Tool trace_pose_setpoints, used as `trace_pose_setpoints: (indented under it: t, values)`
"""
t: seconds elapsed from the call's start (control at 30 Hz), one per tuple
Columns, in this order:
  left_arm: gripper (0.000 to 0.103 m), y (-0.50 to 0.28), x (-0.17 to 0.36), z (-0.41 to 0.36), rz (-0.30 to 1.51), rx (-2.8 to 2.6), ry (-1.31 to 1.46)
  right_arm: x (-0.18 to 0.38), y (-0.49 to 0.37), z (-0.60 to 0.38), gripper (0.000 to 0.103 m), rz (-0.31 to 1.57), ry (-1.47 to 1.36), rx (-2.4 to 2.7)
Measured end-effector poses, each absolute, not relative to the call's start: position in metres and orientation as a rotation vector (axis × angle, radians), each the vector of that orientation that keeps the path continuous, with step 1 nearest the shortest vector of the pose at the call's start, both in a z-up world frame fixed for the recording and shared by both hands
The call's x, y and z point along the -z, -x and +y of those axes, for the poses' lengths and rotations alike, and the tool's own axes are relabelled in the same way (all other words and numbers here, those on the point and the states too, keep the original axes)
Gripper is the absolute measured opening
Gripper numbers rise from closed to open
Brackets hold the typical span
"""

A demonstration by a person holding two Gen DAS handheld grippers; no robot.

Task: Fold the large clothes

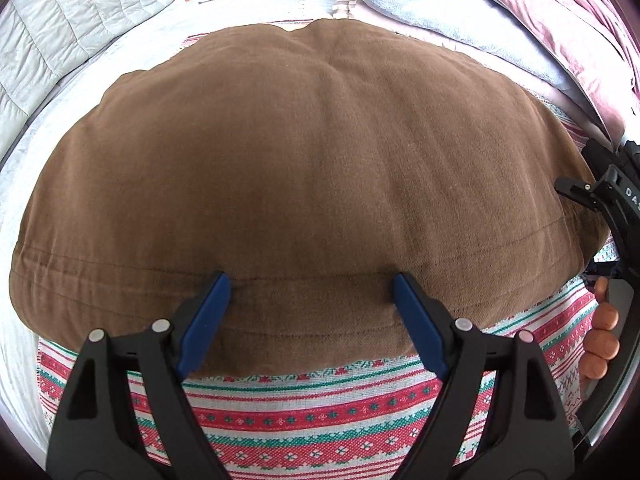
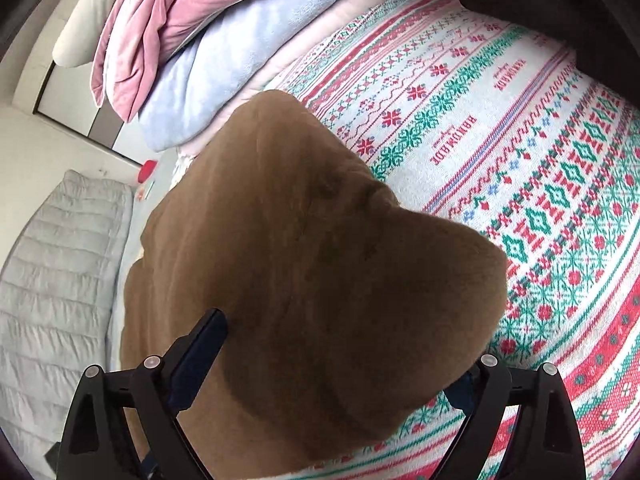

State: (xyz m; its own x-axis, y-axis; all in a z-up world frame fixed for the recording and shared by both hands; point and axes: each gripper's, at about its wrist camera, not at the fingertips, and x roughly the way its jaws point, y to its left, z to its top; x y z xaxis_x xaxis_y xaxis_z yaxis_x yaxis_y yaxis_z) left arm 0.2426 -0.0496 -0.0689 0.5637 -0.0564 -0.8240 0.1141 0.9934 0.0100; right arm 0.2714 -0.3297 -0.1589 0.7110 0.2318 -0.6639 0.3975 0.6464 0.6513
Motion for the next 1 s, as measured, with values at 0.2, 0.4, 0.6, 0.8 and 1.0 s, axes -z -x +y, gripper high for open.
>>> trace_pose_setpoints:
  t: [0.2,0.4,0.6,0.8,1.0]
  values:
    - [0.084,-0.243,0.069,-0.05,0.964,0.098,-0.066,0.153,-0.273,-0.333,0.062,0.776,-0.911,0.137]
    - [0.084,-0.242,0.069,-0.051,0.962,0.093,-0.065,0.147,-0.257,-0.352,0.051,0.686,-1.01,0.063]
    - [0.084,-0.242,0.069,-0.052,0.961,0.091,-0.065,0.179,-0.25,-0.364,0.051,0.737,-1.151,0.091]
    - [0.084,-0.243,0.069,-0.051,0.961,0.091,-0.062,0.185,-0.232,-0.361,0.051,0.717,-1.148,0.079]
    - [0.084,-0.242,0.07,-0.052,0.95,0.088,-0.065,0.171,-0.244,-0.348,0.038,0.712,-1.017,0.083]
